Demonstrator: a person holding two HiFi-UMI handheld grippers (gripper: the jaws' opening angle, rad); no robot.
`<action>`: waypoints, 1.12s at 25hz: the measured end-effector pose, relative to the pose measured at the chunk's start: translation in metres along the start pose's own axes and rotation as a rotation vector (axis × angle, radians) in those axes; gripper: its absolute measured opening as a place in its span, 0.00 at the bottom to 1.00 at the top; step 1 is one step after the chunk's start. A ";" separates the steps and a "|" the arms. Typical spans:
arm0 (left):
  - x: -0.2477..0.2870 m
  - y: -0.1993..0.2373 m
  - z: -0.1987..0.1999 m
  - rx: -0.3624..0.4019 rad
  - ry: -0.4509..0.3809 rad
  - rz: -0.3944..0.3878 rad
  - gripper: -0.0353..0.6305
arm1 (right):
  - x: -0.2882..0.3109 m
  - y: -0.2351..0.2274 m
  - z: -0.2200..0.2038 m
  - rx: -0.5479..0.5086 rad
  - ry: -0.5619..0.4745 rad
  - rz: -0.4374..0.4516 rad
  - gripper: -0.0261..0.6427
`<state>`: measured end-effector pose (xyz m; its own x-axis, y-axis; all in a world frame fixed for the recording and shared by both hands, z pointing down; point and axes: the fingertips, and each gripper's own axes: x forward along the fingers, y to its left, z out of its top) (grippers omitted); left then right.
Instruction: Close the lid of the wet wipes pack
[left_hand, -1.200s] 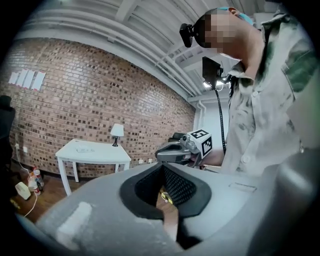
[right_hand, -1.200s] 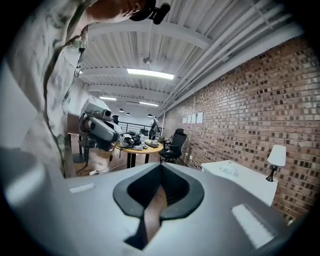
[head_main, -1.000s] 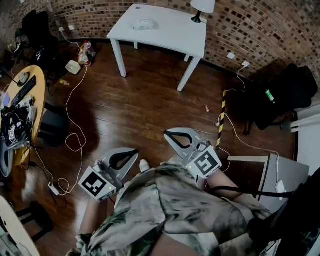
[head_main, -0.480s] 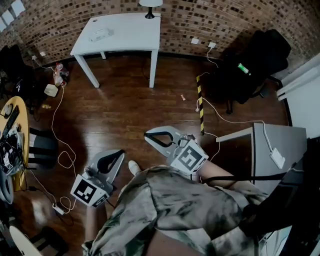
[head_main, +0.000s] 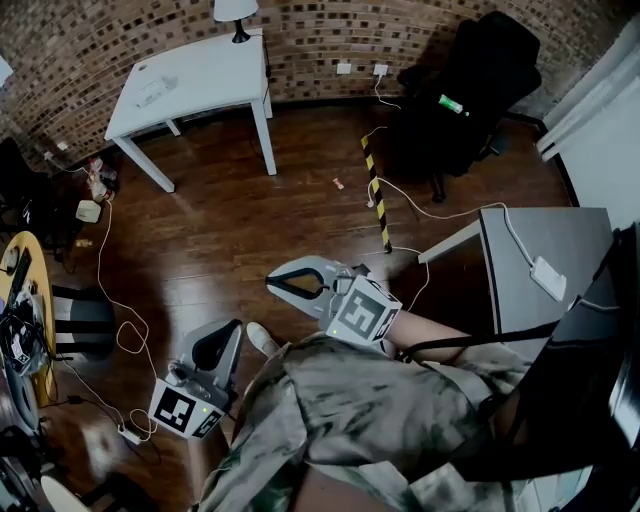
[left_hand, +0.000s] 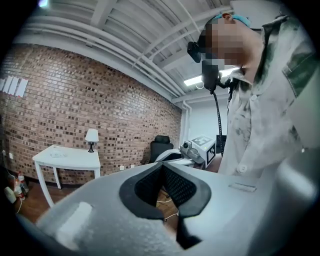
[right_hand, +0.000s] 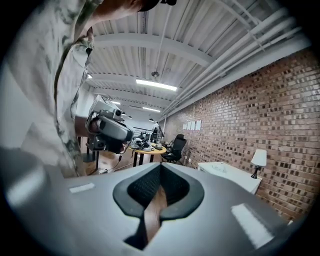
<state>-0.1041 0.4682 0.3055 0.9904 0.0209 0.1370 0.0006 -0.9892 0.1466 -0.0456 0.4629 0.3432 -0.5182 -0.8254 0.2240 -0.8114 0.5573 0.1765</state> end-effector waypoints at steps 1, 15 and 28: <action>0.001 -0.007 -0.001 -0.002 0.002 0.004 0.05 | -0.006 0.003 -0.001 0.002 0.001 0.000 0.05; 0.013 -0.053 -0.015 -0.011 0.008 0.030 0.05 | -0.052 0.026 -0.005 0.004 -0.010 0.034 0.05; 0.017 -0.065 -0.017 -0.001 0.015 0.001 0.05 | -0.066 0.032 0.000 -0.020 -0.020 0.027 0.05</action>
<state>-0.0900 0.5349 0.3145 0.9882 0.0219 0.1516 -0.0007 -0.9891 0.1475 -0.0378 0.5353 0.3344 -0.5456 -0.8114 0.2098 -0.7914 0.5812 0.1895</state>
